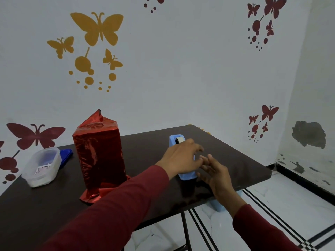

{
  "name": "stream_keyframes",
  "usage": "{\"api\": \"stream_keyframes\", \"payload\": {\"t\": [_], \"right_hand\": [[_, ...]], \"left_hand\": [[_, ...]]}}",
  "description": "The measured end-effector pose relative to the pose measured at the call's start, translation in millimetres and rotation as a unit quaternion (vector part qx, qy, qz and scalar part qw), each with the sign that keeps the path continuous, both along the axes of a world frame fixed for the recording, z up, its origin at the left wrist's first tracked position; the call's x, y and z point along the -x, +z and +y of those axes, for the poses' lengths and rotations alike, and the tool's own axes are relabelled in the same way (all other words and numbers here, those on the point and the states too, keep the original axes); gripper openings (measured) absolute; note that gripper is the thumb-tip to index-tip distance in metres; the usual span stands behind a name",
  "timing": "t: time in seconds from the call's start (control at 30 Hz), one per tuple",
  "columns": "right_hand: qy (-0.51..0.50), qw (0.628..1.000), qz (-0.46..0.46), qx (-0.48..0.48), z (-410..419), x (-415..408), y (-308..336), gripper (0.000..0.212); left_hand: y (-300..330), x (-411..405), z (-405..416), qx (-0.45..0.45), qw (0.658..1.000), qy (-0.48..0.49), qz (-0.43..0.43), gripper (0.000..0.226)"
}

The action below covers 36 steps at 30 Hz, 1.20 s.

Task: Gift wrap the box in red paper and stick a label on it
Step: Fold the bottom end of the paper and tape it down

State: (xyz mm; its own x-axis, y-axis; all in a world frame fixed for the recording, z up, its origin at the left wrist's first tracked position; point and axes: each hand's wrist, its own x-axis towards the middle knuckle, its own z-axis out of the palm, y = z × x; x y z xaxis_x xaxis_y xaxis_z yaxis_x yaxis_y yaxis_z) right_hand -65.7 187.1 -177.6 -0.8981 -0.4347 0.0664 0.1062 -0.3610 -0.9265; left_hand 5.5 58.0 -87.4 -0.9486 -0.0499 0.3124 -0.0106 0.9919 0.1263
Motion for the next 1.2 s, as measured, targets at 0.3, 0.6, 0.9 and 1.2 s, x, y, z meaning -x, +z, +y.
{"api": "stream_keyframes", "payload": {"t": [0.3,0.6,0.9,1.2], "right_hand": [[0.006,0.999,-0.030,0.006,1.2,2.1,0.3,0.047],[0.030,0.999,-0.026,0.020,2.9,2.5,0.0,0.048],[0.033,0.996,-0.079,0.035,3.4,5.6,2.8,0.043],[0.019,0.999,0.005,0.028,10.1,-0.3,1.7,0.031]], "left_hand": [[0.6,-5.7,-1.1,0.004,1.000,0.007,0.023,0.017],[-2.8,-6.0,-1.7,0.028,1.000,0.005,-0.001,0.035],[-5.4,-3.8,7.5,0.038,0.998,0.014,0.044,0.020],[-0.1,-4.8,3.5,-0.063,0.997,0.035,0.009,0.014]]}}
